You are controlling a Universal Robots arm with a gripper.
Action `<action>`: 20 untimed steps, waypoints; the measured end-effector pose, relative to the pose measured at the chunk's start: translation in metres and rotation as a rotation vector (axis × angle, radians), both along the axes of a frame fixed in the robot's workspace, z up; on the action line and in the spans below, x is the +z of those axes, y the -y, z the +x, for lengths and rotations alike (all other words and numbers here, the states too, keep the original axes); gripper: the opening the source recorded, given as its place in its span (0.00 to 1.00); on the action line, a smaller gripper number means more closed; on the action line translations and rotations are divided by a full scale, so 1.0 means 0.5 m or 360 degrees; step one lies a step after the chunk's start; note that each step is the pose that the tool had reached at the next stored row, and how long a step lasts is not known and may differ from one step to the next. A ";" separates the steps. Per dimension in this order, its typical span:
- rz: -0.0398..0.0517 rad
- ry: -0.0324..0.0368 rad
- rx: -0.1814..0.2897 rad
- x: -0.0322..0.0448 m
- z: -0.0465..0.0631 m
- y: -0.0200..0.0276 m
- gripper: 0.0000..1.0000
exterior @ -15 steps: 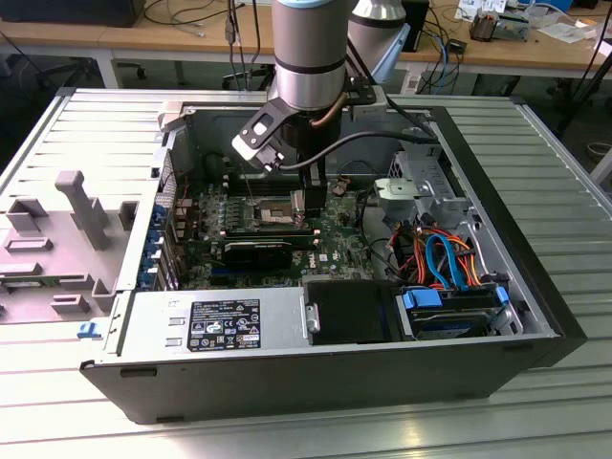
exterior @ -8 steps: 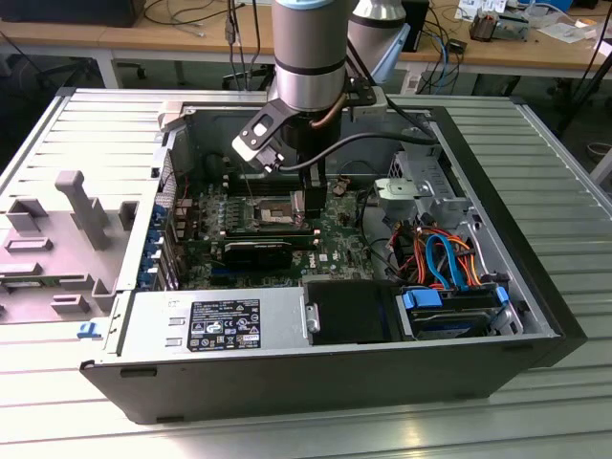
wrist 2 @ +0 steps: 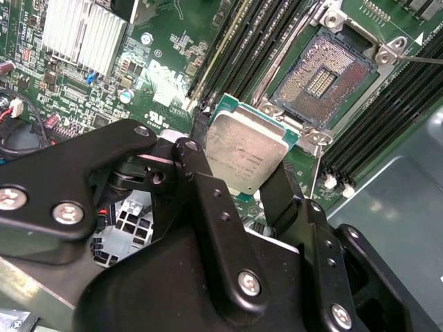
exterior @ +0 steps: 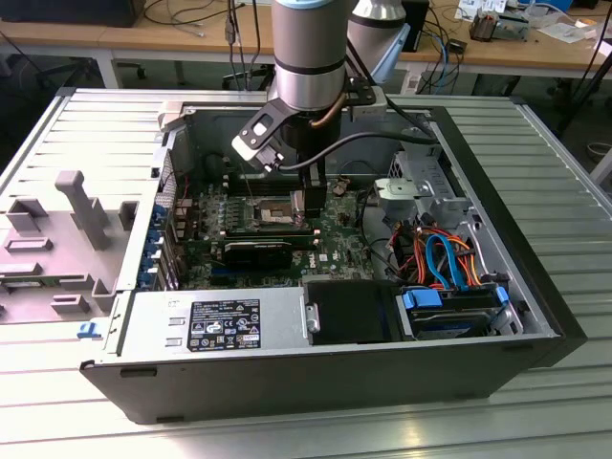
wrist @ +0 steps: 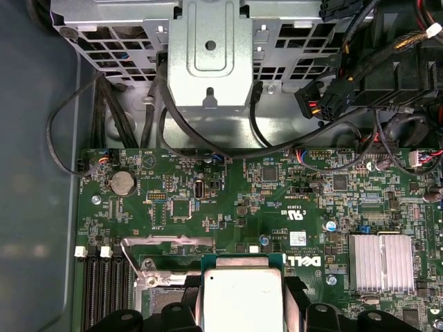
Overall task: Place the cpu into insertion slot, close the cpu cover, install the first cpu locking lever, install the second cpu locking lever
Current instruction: 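Place the cpu into insertion slot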
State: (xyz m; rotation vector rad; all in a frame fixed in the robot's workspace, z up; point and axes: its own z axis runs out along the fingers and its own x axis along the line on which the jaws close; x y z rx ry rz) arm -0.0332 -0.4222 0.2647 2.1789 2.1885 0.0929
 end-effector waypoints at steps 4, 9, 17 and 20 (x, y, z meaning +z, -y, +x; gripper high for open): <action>0.0000 0.0000 0.0000 0.000 0.000 0.0000 0.55; 0.0000 0.0000 0.0000 0.000 -0.005 0.0000 0.55; 0.0000 0.0000 0.0000 0.000 -0.019 -0.0003 0.55; 0.0000 0.0000 0.0000 0.000 -0.019 -0.0009 0.55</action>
